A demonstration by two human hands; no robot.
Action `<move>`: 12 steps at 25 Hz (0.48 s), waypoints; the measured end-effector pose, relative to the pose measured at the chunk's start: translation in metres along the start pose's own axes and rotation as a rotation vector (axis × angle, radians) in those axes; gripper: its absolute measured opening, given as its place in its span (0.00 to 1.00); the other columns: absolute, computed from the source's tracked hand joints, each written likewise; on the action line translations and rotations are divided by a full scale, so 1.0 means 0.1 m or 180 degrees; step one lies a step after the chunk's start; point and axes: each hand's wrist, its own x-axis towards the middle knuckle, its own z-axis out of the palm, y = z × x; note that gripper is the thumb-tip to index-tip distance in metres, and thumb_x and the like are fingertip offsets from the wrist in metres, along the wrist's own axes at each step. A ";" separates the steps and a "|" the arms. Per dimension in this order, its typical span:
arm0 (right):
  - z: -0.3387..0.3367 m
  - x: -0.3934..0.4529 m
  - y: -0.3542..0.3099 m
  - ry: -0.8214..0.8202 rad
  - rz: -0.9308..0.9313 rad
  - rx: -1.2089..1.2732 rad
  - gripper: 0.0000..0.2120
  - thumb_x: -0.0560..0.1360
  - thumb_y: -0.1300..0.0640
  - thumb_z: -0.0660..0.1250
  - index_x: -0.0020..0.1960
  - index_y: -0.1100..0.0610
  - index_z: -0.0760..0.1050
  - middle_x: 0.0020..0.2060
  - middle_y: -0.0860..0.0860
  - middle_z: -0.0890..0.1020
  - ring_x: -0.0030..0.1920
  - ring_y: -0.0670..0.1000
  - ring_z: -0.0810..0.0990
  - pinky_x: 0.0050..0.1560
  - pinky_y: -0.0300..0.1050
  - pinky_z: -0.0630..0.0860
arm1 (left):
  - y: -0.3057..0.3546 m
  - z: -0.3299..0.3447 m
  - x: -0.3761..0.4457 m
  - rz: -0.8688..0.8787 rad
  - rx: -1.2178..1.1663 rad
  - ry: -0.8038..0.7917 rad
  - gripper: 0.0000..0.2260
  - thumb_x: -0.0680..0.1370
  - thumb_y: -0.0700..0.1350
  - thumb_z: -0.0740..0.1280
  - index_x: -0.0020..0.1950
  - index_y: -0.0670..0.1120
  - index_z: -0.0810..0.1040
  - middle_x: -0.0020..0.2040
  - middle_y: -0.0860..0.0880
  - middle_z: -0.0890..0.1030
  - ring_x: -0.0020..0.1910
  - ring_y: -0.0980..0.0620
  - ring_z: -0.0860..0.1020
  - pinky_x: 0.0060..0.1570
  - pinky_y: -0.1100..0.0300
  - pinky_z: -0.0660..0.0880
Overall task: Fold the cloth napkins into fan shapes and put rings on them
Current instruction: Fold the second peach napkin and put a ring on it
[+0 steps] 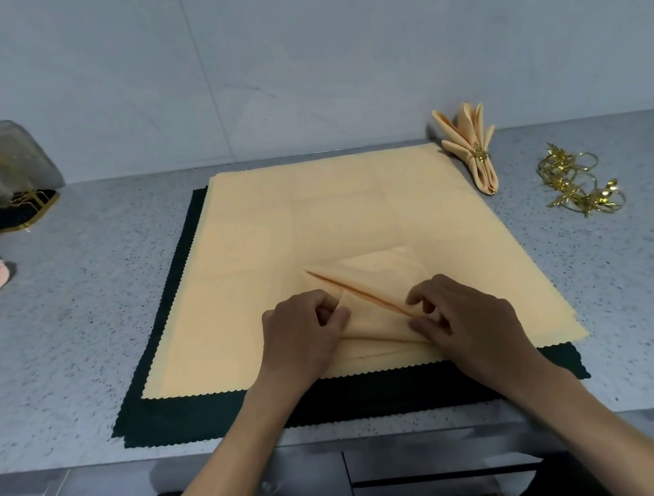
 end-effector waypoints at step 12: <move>-0.03 -0.02 0.10 0.0182 -0.1244 -0.1556 0.09 0.72 0.52 0.63 0.38 0.54 0.79 0.40 0.50 0.75 0.41 0.55 0.71 0.40 0.50 0.65 | 0.25 0.12 -0.17 0.0733 0.1332 -0.0008 0.08 0.80 0.43 0.59 0.49 0.48 0.77 0.45 0.51 0.78 0.42 0.50 0.76 0.37 0.57 0.69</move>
